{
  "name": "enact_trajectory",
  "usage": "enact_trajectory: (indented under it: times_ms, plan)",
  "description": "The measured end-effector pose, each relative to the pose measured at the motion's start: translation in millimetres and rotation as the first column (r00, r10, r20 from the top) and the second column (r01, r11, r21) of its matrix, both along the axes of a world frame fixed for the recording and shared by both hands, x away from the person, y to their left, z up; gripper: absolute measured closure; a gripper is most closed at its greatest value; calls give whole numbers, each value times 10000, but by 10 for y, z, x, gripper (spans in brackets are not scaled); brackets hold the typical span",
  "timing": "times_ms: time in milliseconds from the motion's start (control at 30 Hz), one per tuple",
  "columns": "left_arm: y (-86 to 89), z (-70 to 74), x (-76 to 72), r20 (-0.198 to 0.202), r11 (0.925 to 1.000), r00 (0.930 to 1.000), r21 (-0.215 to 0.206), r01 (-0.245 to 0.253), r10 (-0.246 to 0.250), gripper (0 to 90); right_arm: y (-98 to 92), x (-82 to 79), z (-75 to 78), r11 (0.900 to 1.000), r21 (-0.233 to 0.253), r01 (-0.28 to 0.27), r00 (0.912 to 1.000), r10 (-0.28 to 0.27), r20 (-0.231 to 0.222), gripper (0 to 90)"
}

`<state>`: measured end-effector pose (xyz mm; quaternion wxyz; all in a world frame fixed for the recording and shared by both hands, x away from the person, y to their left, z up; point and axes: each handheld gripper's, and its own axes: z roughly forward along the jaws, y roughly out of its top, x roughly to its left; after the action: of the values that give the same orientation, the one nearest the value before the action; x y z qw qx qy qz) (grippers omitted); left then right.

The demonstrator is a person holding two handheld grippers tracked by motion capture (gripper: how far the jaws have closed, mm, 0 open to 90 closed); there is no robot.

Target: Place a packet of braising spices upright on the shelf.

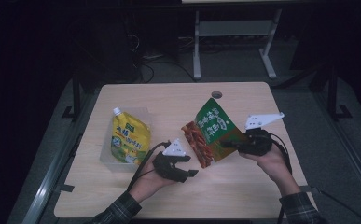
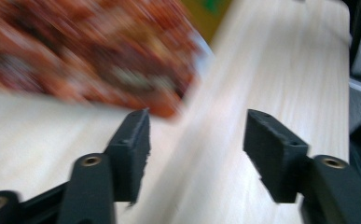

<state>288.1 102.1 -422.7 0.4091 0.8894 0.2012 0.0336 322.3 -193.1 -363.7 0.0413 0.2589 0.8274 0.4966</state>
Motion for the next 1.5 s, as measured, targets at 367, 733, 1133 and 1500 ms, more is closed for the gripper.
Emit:
enact_trajectory:
  times_ms: [367, 733, 1133, 1500]
  plan:
    - [176, -196, -252, -333, 9986, 9990, 411, 323, -310, 170, 304, 360, 288, 9978, -462, -470, 9985, 483, 261, 900]
    - [187, -278, -303, -496, 9968, 9971, 517, 606, -581, 147, 779, 720, 576, 9873, -1154, -1088, 9911, 1168, 643, 900]
    - [160, -315, -299, -660, 9965, 9950, 322, 775, -753, 148, 1400, 962, 749, 9734, -1318, -1875, 9757, 2000, 889, 900]
    - [182, -306, -271, -589, 9951, 9942, 368, 922, -899, 151, 1887, 1120, 811, 9642, -1303, -2308, 9645, 2444, 1003, 900]
